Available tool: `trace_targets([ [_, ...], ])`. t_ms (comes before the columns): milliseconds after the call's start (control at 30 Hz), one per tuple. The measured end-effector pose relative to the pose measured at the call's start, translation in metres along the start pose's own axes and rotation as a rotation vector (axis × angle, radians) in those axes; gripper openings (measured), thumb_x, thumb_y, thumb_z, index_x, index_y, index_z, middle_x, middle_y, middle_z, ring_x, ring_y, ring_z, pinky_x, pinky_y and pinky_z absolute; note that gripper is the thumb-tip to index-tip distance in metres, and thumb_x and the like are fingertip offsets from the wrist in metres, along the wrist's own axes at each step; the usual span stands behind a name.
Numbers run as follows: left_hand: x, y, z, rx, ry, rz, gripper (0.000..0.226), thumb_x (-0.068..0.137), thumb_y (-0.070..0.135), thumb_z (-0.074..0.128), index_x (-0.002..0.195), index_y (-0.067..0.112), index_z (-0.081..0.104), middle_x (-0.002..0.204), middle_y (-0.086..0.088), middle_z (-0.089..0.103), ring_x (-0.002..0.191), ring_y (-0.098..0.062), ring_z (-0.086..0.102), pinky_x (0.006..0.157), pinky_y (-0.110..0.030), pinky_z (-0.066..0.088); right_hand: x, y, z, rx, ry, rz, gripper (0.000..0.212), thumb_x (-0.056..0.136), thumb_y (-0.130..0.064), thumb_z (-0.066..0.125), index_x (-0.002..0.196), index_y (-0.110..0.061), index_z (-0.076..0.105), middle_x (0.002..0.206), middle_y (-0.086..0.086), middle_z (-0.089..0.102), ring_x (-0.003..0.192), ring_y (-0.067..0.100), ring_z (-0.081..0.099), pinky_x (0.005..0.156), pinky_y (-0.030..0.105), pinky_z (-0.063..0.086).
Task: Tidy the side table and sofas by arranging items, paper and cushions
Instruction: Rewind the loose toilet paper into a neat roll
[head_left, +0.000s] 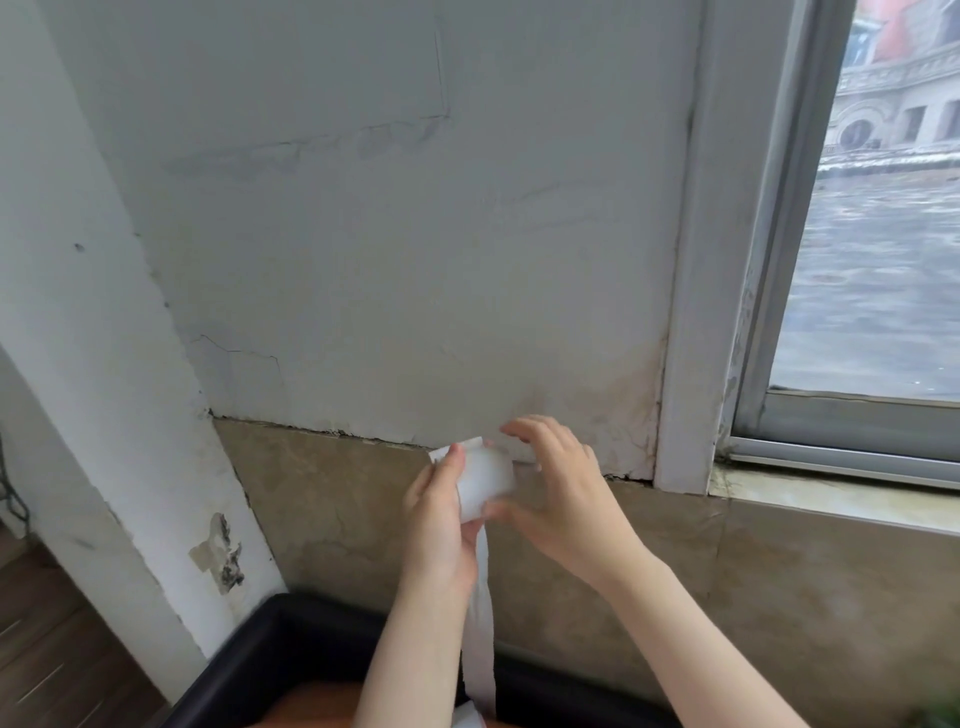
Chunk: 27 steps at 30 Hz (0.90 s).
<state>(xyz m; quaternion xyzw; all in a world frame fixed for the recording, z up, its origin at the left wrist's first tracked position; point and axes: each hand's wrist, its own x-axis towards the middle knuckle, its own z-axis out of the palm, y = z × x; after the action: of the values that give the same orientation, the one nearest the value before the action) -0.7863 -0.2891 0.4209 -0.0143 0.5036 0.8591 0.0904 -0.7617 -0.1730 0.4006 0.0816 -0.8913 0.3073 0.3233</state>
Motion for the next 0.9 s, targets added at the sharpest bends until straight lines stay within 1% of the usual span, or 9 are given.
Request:
trace_targets([
  [67, -0.001, 0.000, 0.002, -0.048, 0.026, -0.033, 0.021, 0.094, 0.020, 0.053, 0.101, 0.003, 0.065, 0.088, -0.013, 0.067, 0.081, -0.026, 0.065, 0.065, -0.034, 0.051, 0.001, 0.001, 0.005, -0.126, -0.019, -0.157, 0.060, 0.070, -0.027, 0.072, 0.124, -0.031, 0.045, 0.127, -0.015, 0.049, 0.122, 0.004, 0.038, 0.096, 0.026, 0.026],
  [167, -0.003, 0.004, 0.000, -0.092, 0.003, -0.098, 0.021, 0.096, 0.017, 0.050, 0.100, 0.002, 0.064, 0.088, -0.016, 0.066, 0.081, -0.028, 0.065, 0.065, -0.035, 0.051, 0.002, 0.001, 0.009, -0.090, -0.043, -0.190, 0.052, 0.073, -0.024, 0.067, 0.121, -0.032, 0.050, 0.124, -0.017, 0.052, 0.118, 0.004, 0.042, 0.094, 0.016, 0.021],
  [267, -0.003, 0.012, -0.009, -0.188, -0.065, -0.217, 0.024, 0.096, 0.013, 0.044, 0.105, 0.000, 0.062, 0.087, -0.018, 0.067, 0.080, -0.030, 0.064, 0.067, -0.036, 0.047, 0.000, 0.000, 0.009, 0.003, -0.111, -0.182, 0.045, 0.076, -0.028, 0.062, 0.120, -0.030, 0.055, 0.125, -0.016, 0.050, 0.112, 0.004, 0.043, 0.092, 0.015, 0.026],
  [367, 0.003, 0.016, -0.020, -0.192, -0.128, -0.294, 0.034, 0.098, 0.012, 0.034, 0.108, 0.000, 0.064, 0.096, -0.019, 0.070, 0.083, -0.031, 0.067, 0.068, -0.037, 0.051, 0.000, -0.001, 0.004, 0.094, -0.298, -0.156, 0.048, 0.077, -0.024, 0.068, 0.124, -0.026, 0.056, 0.131, -0.014, 0.049, 0.112, 0.005, 0.042, 0.095, 0.028, 0.037],
  [500, 0.006, 0.012, -0.026, -0.081, -0.193, -0.312, 0.033, 0.100, 0.012, 0.034, 0.116, -0.001, 0.060, 0.104, -0.014, 0.071, 0.086, -0.027, 0.070, 0.070, -0.037, 0.051, 0.001, -0.006, -0.009, 0.212, -0.496, -0.040, 0.049, 0.079, -0.012, 0.070, 0.123, -0.028, 0.056, 0.124, -0.013, 0.056, 0.114, 0.004, 0.048, 0.096, 0.022, 0.040],
  [600, 0.005, 0.007, -0.026, 0.001, -0.239, -0.337, 0.038, 0.100, 0.025, 0.039, 0.107, -0.003, 0.063, 0.087, -0.018, 0.071, 0.075, -0.026, 0.070, 0.061, -0.033, 0.055, -0.004, -0.006, -0.012, 0.249, -0.467, 0.062, 0.030, 0.082, -0.022, 0.068, 0.107, -0.023, 0.051, 0.096, -0.003, 0.061, 0.083, 0.012, 0.055, 0.076, 0.033, 0.048],
  [667, 0.003, 0.006, -0.023, -0.011, -0.294, -0.363, 0.052, 0.096, 0.041, 0.041, 0.101, -0.005, 0.065, 0.083, -0.019, 0.070, 0.071, -0.026, 0.069, 0.061, -0.031, 0.057, -0.007, -0.005, -0.011, 0.218, -0.412, 0.090, 0.020, 0.088, -0.028, 0.063, 0.101, -0.021, 0.049, 0.083, -0.003, 0.055, 0.070, 0.008, 0.047, 0.065, 0.025, 0.041],
  [767, 0.001, 0.001, -0.023, -0.053, -0.355, -0.317, 0.064, 0.081, 0.054, 0.047, 0.095, -0.004, 0.071, 0.093, -0.022, 0.069, 0.081, -0.028, 0.069, 0.073, -0.035, 0.057, -0.008, -0.004, -0.009, 0.222, -0.294, 0.077, 0.017, 0.091, -0.029, 0.060, 0.102, -0.017, 0.056, 0.088, -0.011, 0.049, 0.076, -0.001, 0.046, 0.067, 0.013, 0.035],
  [900, -0.001, -0.004, -0.020, -0.013, -0.367, -0.246, 0.037, 0.078, 0.032, 0.064, 0.096, 0.000, 0.072, 0.096, -0.019, 0.069, 0.085, -0.025, 0.068, 0.079, -0.034, 0.055, -0.011, -0.002, -0.003, 0.240, -0.158, 0.155, 0.028, 0.089, -0.028, 0.062, 0.114, -0.018, 0.057, 0.099, -0.009, 0.056, 0.091, -0.002, 0.050, 0.074, 0.008, 0.038],
])
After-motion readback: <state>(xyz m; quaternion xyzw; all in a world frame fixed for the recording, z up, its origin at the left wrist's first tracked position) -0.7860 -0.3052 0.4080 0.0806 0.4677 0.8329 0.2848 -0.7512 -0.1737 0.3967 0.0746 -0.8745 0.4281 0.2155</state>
